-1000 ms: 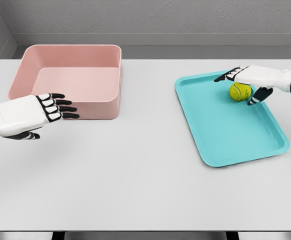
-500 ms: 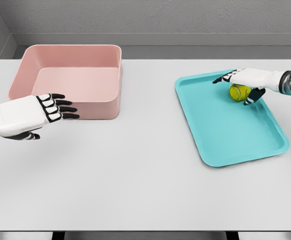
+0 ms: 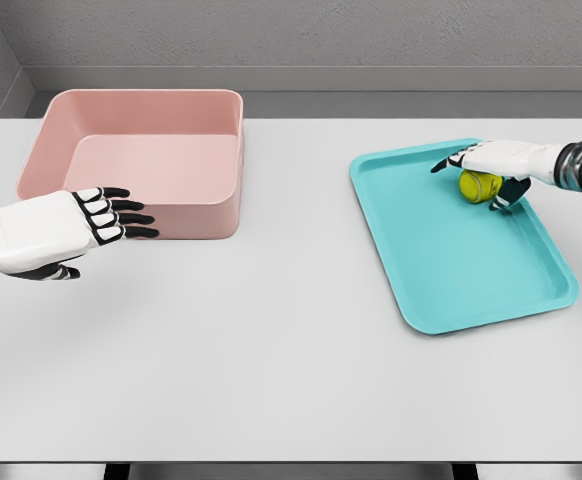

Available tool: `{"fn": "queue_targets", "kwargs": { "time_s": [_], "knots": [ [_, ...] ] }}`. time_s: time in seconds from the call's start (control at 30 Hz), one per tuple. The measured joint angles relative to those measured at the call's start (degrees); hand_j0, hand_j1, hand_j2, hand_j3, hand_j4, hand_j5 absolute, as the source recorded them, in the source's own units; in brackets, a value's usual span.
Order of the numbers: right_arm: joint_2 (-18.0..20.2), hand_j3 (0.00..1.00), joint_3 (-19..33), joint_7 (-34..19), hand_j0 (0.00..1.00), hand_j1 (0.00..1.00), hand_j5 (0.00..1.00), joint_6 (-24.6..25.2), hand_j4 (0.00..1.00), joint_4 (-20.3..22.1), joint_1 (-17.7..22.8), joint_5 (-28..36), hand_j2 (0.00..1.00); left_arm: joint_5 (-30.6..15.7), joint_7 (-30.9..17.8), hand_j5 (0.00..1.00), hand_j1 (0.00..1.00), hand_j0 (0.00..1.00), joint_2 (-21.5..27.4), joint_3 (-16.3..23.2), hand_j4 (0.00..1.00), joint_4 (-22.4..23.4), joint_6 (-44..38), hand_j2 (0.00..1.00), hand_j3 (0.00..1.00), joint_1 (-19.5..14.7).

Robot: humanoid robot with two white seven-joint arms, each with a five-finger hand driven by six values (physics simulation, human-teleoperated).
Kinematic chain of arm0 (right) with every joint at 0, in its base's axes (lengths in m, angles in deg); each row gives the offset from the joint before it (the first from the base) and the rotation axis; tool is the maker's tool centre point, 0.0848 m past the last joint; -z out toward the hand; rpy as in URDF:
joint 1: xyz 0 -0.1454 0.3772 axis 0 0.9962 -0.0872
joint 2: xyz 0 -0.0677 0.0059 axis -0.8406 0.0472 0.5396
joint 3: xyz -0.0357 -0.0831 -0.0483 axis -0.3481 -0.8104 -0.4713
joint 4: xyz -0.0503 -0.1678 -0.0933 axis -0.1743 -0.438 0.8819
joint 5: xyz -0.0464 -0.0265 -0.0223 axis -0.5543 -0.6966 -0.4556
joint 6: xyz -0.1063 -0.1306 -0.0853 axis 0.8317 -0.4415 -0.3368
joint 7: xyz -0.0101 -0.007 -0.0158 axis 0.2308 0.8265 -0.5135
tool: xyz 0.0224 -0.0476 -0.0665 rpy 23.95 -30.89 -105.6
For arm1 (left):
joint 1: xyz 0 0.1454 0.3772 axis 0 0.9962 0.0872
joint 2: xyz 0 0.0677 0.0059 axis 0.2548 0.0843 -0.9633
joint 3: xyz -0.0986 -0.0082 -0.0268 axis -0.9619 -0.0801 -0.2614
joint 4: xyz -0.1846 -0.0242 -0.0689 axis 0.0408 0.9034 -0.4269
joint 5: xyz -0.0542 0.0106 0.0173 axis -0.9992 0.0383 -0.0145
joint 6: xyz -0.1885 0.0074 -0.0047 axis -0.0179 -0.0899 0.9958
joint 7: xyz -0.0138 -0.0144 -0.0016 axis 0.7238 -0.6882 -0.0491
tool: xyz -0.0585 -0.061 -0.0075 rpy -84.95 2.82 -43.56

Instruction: Put the tennis from the blue tray into the pink basket with both arms

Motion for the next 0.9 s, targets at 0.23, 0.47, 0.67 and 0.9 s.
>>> {"fn": "queue_targets", "kwargs": {
  "time_s": [0.23, 0.47, 0.67, 0.9],
  "knots": [
    [-0.17, 0.85, 0.00, 0.03, 0.85, 0.85, 0.85, 0.00, 0.85, -0.55, 0.00, -0.93, 0.85, 0.00, 0.00, 1.00, 1.00, 1.00, -0.03, 0.00, 1.00, -0.02, 0.00, 1.00, 1.00, 0.00],
    [-0.19, 0.80, 0.00, 0.00, 0.80, 0.80, 0.80, 0.00, 0.80, -1.20, 0.00, -1.56, 0.80, 0.00, 0.00, 1.00, 1.00, 1.00, 0.01, -0.01, 1.00, -0.04, 0.00, 1.00, 1.00, 0.00],
    [-0.53, 0.73, 0.06, 0.03, 0.73, 0.73, 0.73, 0.05, 0.73, -1.45, 0.00, -2.29, 0.73, 0.00, 0.00, 1.00, 1.00, 1.00, 0.01, -0.01, 1.00, -0.06, 0.00, 1.00, 1.00, 0.00],
    [-1.00, 0.64, 0.38, 0.07, 0.64, 0.64, 0.64, 0.11, 0.64, -1.97, -0.09, -2.58, 0.64, 0.00, 0.00, 1.00, 1.00, 1.00, 0.02, -0.03, 1.00, -0.07, 0.00, 1.00, 1.00, 0.00]
  ]
}}
